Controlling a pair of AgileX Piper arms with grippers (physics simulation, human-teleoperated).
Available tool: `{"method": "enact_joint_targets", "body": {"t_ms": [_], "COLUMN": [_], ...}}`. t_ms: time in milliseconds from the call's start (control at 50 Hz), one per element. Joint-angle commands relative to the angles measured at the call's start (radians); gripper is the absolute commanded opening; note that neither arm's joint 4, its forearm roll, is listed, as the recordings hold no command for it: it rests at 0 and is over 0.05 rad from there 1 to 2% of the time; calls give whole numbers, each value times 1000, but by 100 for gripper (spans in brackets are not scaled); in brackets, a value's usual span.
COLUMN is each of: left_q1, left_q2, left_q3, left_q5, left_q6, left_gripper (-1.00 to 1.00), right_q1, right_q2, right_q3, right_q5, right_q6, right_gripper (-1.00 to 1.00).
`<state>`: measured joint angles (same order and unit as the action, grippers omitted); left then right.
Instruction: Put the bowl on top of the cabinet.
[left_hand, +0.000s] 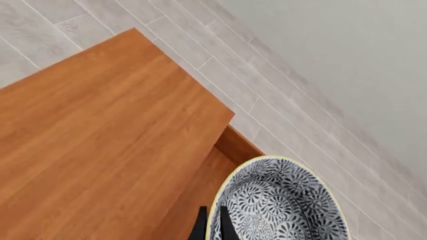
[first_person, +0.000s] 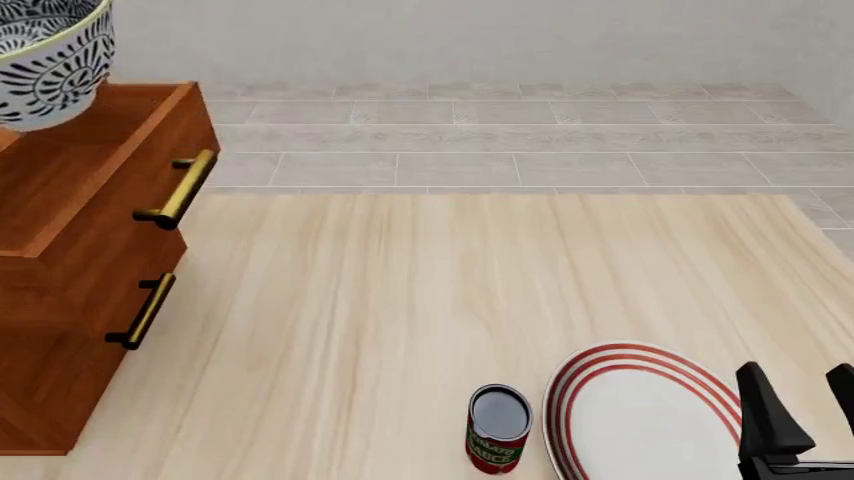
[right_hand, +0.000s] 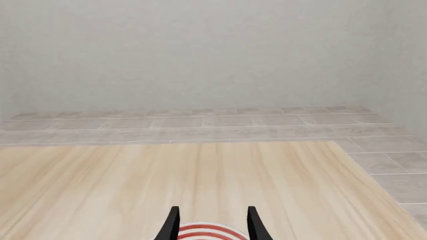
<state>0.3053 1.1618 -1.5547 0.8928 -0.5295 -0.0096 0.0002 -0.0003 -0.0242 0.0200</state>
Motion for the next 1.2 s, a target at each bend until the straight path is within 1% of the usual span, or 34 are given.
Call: {"method": "enact_joint_targets", "body": {"t_ms": [20, 360, 800, 860, 980, 1000, 1020, 1080, 1200], "left_q1": [39, 77, 157, 169, 190, 193, 193, 209, 235], "left_q2": [6, 16, 23, 17, 19, 24, 24, 21, 32], "left_q3": [-31, -20, -32, -3, -2, -24, -25, 2, -1], "left_q5": [13, 3, 4, -20, -23, -5, -5, -27, -30], "left_q6": [-1, -17, -24, -27, -30, -29, -29, -31, -29], "left_gripper": [-100, -100, -100, -100, -100, -100, -100, -100, -100], "right_q1": [0, 1, 3, 3, 3, 3, 3, 4, 4], "right_q2": [0, 0, 0, 0, 0, 0, 0, 0, 0], "right_q3": [0, 0, 0, 0, 0, 0, 0, 0, 0], "right_q5": [0, 1, 1, 1, 1, 1, 1, 0, -1], "right_q6": [2, 1, -3, -2, -2, -2, -2, -2, -4], "right_gripper": [100, 100, 100, 100, 100, 100, 100, 100, 100]}}
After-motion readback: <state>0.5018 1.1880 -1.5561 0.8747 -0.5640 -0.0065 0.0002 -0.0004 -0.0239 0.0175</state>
